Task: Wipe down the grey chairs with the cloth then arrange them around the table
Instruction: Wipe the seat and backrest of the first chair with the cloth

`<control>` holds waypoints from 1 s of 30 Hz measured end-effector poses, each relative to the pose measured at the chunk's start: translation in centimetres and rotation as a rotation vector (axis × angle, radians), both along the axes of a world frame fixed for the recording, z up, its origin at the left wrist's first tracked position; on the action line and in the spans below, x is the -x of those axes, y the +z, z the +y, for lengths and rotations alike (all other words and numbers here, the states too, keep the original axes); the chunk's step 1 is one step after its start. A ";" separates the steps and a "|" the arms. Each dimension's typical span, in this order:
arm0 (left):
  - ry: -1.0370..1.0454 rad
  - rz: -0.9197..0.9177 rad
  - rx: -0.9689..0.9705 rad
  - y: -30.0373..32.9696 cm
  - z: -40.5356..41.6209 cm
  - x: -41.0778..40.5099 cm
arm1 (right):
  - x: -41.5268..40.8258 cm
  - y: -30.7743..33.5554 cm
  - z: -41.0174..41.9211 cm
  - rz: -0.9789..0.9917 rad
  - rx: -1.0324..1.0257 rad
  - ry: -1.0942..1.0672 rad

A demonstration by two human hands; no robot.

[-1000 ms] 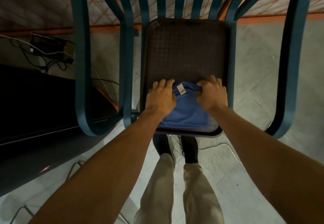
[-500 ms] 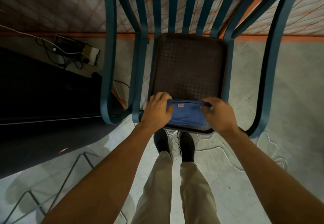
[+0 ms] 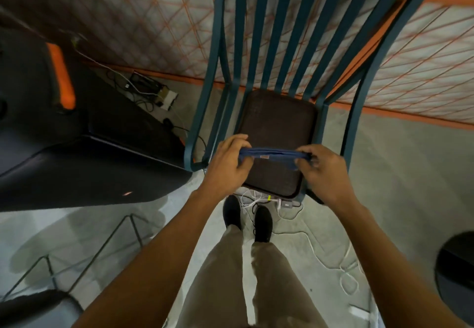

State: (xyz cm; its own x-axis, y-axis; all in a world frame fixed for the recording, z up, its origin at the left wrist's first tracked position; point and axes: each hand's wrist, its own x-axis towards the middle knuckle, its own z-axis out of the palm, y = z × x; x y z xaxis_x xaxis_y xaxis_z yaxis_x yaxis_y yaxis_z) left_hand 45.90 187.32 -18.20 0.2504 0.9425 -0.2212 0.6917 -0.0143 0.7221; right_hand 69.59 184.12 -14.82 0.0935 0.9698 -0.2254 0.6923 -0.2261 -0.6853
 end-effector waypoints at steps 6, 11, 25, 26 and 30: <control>0.149 -0.236 0.076 9.9 -3.7 1.4 | 0.9 8.5 -1.5 0.268 0.024 -0.036; 0.262 -0.332 0.096 14.8 -8.0 2.9 | 2.0 11.8 -3.8 0.420 0.088 0.030; 0.742 -0.367 -0.191 21.4 -25.3 9.3 | 11.7 18.5 -10.2 0.511 0.103 0.476; 0.786 -0.374 -0.200 21.5 -26.8 9.9 | 12.7 18.9 -10.8 0.519 0.112 0.512; 0.977 -0.393 -0.270 21.5 -32.9 12.5 | 17.1 19.6 -14.2 0.561 0.135 0.648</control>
